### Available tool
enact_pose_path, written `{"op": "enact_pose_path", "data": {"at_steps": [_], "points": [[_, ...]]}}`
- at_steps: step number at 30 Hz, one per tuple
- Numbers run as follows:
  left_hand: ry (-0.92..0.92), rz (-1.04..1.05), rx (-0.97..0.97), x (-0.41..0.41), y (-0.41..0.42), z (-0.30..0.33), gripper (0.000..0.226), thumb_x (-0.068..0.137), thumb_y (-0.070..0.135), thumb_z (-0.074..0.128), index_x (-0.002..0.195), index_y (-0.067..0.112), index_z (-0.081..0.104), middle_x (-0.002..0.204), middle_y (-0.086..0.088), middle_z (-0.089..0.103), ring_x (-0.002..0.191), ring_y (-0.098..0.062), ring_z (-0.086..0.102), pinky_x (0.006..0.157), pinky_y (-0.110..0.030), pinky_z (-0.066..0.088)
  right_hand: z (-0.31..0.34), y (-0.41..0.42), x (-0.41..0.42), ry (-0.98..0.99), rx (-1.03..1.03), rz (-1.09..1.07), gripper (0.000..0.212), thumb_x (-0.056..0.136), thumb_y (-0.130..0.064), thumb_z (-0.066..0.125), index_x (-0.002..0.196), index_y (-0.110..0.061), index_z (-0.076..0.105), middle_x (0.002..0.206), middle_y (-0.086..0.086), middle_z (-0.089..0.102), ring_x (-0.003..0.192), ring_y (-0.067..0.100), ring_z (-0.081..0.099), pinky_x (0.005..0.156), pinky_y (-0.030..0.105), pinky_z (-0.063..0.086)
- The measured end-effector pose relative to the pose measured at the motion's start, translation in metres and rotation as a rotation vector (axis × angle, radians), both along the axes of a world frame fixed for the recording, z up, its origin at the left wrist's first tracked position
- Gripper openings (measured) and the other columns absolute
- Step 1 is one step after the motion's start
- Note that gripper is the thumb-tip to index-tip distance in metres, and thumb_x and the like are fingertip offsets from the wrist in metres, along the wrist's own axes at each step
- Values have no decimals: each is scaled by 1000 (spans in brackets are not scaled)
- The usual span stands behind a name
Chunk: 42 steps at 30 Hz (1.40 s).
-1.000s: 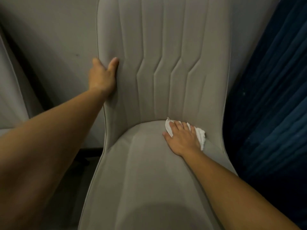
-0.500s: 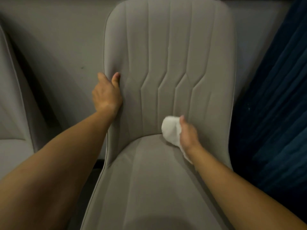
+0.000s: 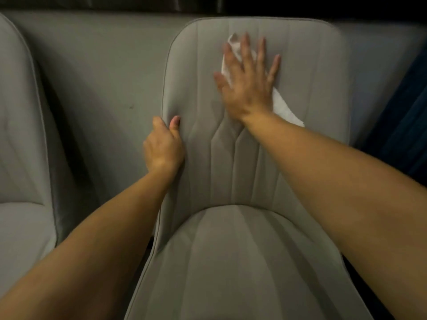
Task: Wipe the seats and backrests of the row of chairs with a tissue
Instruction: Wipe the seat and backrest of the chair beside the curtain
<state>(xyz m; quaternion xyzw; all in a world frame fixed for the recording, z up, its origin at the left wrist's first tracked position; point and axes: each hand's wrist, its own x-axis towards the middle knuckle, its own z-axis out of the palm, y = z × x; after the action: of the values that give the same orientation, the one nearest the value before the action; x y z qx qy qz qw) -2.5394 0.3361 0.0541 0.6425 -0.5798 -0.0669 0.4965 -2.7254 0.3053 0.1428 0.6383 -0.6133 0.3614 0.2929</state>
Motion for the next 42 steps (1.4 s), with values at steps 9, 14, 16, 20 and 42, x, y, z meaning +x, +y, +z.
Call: {"op": "enact_pose_path", "data": {"at_steps": [9, 14, 16, 20, 42], "points": [[-12, -15, -34, 1, 1, -1, 40, 101, 50, 34, 93, 11, 38, 100, -31, 61, 90, -51, 55, 67, -47, 35, -40, -4, 3, 501, 132, 78, 76, 101, -63, 19, 160, -22, -5, 169, 4, -7, 155, 26, -9, 122, 51, -8], [-8, -12, -24, 1, 0, -1, 39, 102, 49, 34, 93, 11, 38, 98, -33, 61, 89, -52, 54, 65, -46, 31, -10, 0, -19, 757, 158, 95, 70, 100, -64, 17, 159, -31, -1, 169, -1, -2, 153, 24, -11, 120, 54, -11], [-14, -5, -22, 1, -1, -2, 40, 102, 49, 33, 94, 10, 38, 98, -32, 61, 89, -52, 54, 65, -45, 29, 25, -8, -26, 649, 130, -42, 71, 99, -65, 16, 159, -32, -1, 169, 1, -2, 154, 27, -7, 121, 56, -8], [-24, -5, -14, -2, -2, -2, 43, 102, 49, 32, 96, 8, 41, 98, -31, 61, 90, -51, 55, 66, -45, 30, 90, -16, -25, 380, 126, -94, 73, 98, -67, 10, 160, -31, 3, 169, 1, -2, 155, 26, -5, 124, 52, 1], [-16, -12, -41, 1, -2, -5, 40, 103, 45, 30, 94, 8, 39, 102, -37, 58, 91, -54, 52, 68, -48, 32, 42, 18, -109, 320, 178, -281, 75, 92, -77, 10, 157, -42, -4, 168, -4, -9, 153, 38, -9, 113, 74, -2]]}}
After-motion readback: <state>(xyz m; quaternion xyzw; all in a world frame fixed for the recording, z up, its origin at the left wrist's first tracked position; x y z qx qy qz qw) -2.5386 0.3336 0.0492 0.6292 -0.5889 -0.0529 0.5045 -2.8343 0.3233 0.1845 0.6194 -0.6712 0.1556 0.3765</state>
